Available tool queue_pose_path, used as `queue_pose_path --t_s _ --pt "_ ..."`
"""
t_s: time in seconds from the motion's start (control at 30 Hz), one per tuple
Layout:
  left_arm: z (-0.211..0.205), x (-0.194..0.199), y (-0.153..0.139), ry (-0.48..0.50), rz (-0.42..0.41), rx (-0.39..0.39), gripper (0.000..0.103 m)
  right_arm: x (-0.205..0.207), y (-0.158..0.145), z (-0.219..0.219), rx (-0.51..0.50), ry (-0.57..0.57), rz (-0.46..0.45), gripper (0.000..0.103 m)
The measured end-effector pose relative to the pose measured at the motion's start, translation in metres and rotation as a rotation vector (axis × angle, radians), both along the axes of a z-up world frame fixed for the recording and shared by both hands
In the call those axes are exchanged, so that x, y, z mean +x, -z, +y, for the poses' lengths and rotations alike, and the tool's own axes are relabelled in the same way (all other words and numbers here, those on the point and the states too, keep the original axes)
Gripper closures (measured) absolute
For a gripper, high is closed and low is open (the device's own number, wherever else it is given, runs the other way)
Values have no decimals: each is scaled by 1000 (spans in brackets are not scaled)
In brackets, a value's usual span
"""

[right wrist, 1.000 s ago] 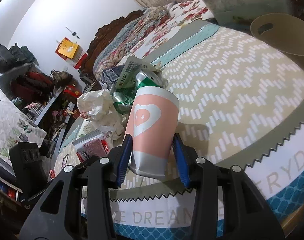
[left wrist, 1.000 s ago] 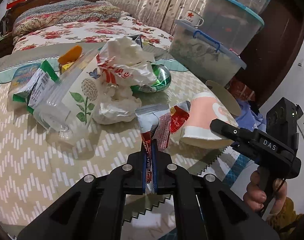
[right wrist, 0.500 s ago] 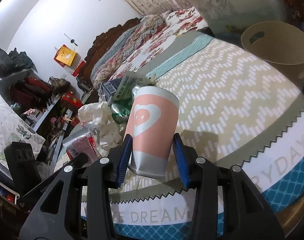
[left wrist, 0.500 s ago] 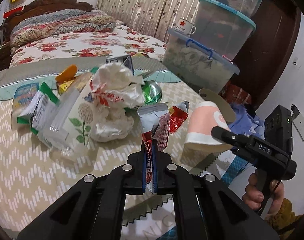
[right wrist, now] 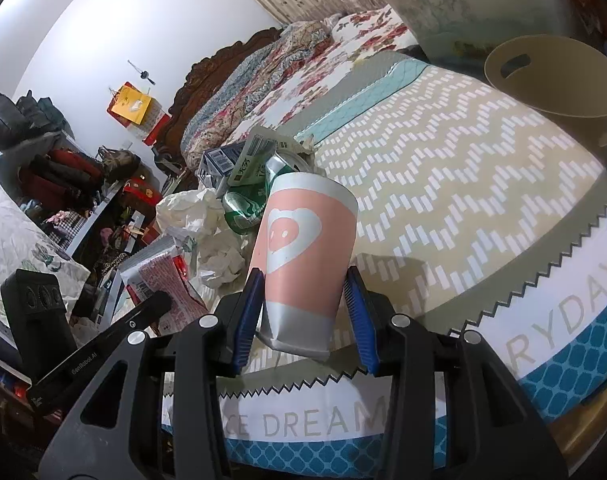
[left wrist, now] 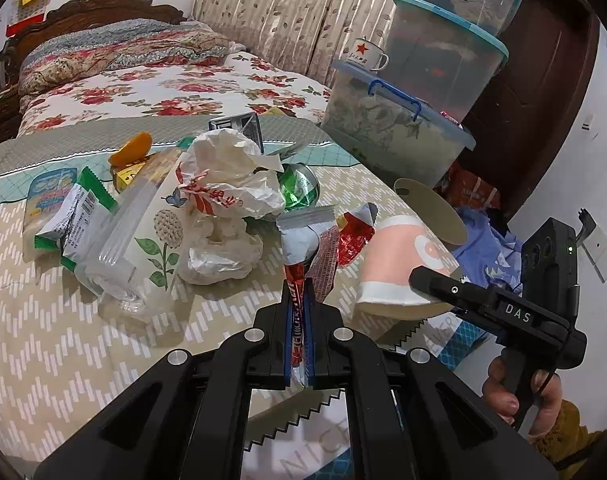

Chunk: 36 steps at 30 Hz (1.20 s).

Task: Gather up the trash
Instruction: 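Carry cup and wrapper to the beige bin and release both grippers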

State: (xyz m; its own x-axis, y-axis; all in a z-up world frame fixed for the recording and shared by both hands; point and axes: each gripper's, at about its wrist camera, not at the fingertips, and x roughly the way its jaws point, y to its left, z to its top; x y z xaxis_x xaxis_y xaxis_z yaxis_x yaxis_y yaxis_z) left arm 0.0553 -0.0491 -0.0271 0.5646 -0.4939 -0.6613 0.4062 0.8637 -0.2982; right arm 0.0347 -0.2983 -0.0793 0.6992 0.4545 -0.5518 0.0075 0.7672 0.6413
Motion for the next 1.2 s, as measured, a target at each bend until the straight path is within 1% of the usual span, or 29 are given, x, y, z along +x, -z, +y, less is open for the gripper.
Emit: queue_pose_path --t_s 0.27,0.47,0.63,0.77,0.9,0.97,1.07,1.2 --pt "-11 2 -5 25 -11 5 99 -1 -3 4 -14 3 -9 59" --pt "-19 4 -6 35 -12 10 99 -1 2 -4 -6 6 -5 59" --pt "-32 11 -8 60 3 16 99 0 6 -13 -2 12 2 59" --pt "-52 23 -16 102 -1 16 99 -5 2 -30 0 48 -29 59" --pt "-87 39 -20 164 11 28 99 -9 2 -53 -1 92 -44 59" --pt "-108 49 -21 193 18 37 99 -11 3 -72 0 133 -52 59" --pt "-146 66 -24 247 28 41 99 -14 3 -101 6 198 -65 59" --pt "-208 95 -25 323 49 32 99 -12 1 -154 -2 322 -80 59"
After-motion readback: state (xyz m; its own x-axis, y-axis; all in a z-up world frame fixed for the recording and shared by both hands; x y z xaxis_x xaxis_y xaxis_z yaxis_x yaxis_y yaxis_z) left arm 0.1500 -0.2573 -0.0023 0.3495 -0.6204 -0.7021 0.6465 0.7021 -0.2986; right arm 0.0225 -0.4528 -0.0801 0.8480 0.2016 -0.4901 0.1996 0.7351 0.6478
